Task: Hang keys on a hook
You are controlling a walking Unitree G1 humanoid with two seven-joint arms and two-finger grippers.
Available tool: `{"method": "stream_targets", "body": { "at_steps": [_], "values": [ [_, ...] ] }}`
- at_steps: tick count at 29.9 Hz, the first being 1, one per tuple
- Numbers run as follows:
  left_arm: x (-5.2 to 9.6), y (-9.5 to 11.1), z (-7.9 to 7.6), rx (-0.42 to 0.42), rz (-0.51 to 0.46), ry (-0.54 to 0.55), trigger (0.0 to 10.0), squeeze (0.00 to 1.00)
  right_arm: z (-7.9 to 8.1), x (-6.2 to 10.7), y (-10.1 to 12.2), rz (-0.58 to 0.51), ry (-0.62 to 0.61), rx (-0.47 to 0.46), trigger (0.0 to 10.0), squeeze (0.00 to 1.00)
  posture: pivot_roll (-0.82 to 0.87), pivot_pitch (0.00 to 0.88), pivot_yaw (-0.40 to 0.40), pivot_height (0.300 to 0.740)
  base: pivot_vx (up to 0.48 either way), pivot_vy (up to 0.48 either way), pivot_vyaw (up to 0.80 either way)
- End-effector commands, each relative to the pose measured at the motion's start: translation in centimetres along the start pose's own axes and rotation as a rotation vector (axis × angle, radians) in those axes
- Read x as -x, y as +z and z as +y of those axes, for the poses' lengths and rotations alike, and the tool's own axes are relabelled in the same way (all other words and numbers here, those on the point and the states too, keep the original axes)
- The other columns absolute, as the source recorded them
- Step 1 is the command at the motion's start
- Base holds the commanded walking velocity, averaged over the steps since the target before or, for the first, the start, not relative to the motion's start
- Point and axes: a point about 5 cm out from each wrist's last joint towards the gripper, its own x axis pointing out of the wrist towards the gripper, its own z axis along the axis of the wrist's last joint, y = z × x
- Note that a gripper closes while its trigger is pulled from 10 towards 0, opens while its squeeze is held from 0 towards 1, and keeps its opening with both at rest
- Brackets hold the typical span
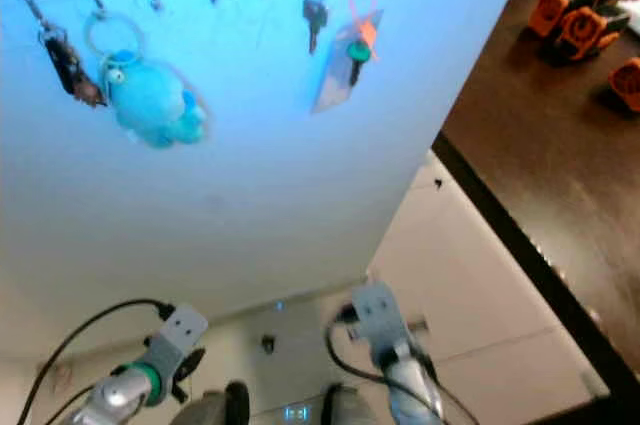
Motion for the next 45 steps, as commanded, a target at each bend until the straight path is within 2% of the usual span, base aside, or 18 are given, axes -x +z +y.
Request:
{"method": "stream_targets", "body": {
  "at_steps": [1,5,10,14,16,18,20,22,24,25,26,29,33,34,35,38,40,45],
  "values": [
    [0.5,-1.5,-0.5,-0.015,0.060,-0.006,10.0,0.00,0.4,0.6,-2.2,0.134,-0.001,-0.094,10.0,0.00,-0.19,0.169,0.093,0.740,0.000,0.000,0.00],
    [0.9,-2.7,-0.5,-0.017,0.100,0.018,10.0,0.00,1.0,1.2,-3.7,0.222,-0.001,-0.160,10.0,0.00,-0.17,0.165,0.081,0.740,0.000,0.000,0.00],
    [1.3,-3.5,-0.4,0.001,0.121,0.043,10.0,0.00,1.1,0.9,-3.4,0.208,0.003,-0.141,10.0,0.00,-0.16,0.163,0.071,0.740,0.000,0.000,0.00],
    [1.6,-4.0,-0.1,0.080,0.132,0.109,10.0,0.00,1.0,-0.3,-1.7,0.129,-0.010,-0.111,10.0,0.00,-0.15,0.159,0.062,0.740,0.000,0.000,0.00],
    [1.5,-3.8,0.1,0.125,0.122,0.125,10.0,0.00,0.7,-0.9,-1.1,0.112,-0.033,-0.152,10.0,0.00,-0.15,0.158,0.060,0.740,0.000,0.000,0.00],
    [1.0,-2.3,0.6,0.172,0.056,0.156,10.0,0.00,0.5,-1.2,-0.5,0.085,-0.053,-0.174,10.0,0.00,-0.16,0.157,0.059,0.740,0.000,0.000,0.00],
    [1.0,-2.3,0.6,0.172,0.056,0.156,10.0,0.00,0.5,-1.2,-0.5,0.085,-0.053,-0.174,10.0,0.00,-0.16,0.157,0.059,0.740,0.000,0.000,0.00],
    [0.4,0.0,1.6,0.206,-0.047,0.212,10.0,0.00,0.5,-1.4,0.2,0.040,-0.059,-0.172,10.0,0.00,-0.16,0.155,0.060,0.740,0.000,0.000,0.00],
    [0.1,3.5,3.0,0.160,-0.211,0.312,10.0,0.00,0.7,-1.5,0.9,-0.010,-0.020,-0.205,10.0,0.00,-0.17,0.152,0.059,0.740,0.000,0.000,0.00],
    [0.1,3.5,3.0,0.160,-0.211,0.312,10.0,0.00,0.7,-1.5,0.9,-0.010,-0.020,-0.205,10.0,0.00,-0.17,0.152,0.059,0.740,0.000,0.000,0.00],
    [0.3,4.8,3.5,0.138,-0.281,0.353,10.0,0.00,0.9,-1.4,1.0,-0.021,0.008,-0.214,10.0,0.00,-0.17,0.150,0.058,0.740,0.000,0.000,0.00],
    [1.0,5.2,4.1,0.116,-0.328,0.418,10.0,0.00,1.1,-1.2,0.6,-0.021,0.048,-0.216,10.0,0.00,-0.17,0.146,0.055,0.740,0.000,0.000,0.00],
    [1.4,4.0,4.1,0.088,-0.284,0.436,10.0,0.00,1.3,-0.9,0.2,-0.013,0.068,-0.207,10.0,0.00,-0.17,0.145,0.053,0.740,0.000,0.000,0.00],
    [1.3,1.8,3.4,0.071,-0.171,0.391,10.0,0.00,1.3,-0.8,-0.2,0.010,0.076,-0.199,10.0,0.00,-0.14,0.137,0.024,0.740,0.000,0.000,0.00],
    [1.3,1.8,3.4,0.071,-0.171,0.391,10.0,0.00,1.3,-0.8,-0.2,0.010,0.076,-0.199,10.0,0.00,-0.14,0.137,0.024,0.740,0.000,0.000,0.00],
    [1.2,0.0,3.1,0.112,-0.073,0.372,10.0,0.00,1.3,-0.8,-0.6,0.044,0.091,-0.163,10.0,0.00,-0.11,0.140,0.012,0.740,0.000,0.000,0.00],
    [1.4,-1.5,3.1,0.205,0.009,0.422,10.0,0.00,1.5,-1.2,-0.5,0.064,0.124,-0.127,10.0,0.00,-0.09,0.133,-0.026,0.740,0.000,0.000,0.00],
    [1.9,-3.3,2.3,0.251,0.100,0.457,10.0,0.00,1.7,-1.5,-0.1,0.067,0.157,-0.096,10.0,0.00,-0.08,0.124,-0.034,0.740,0.000,0.000,0.00]
  ]
}}
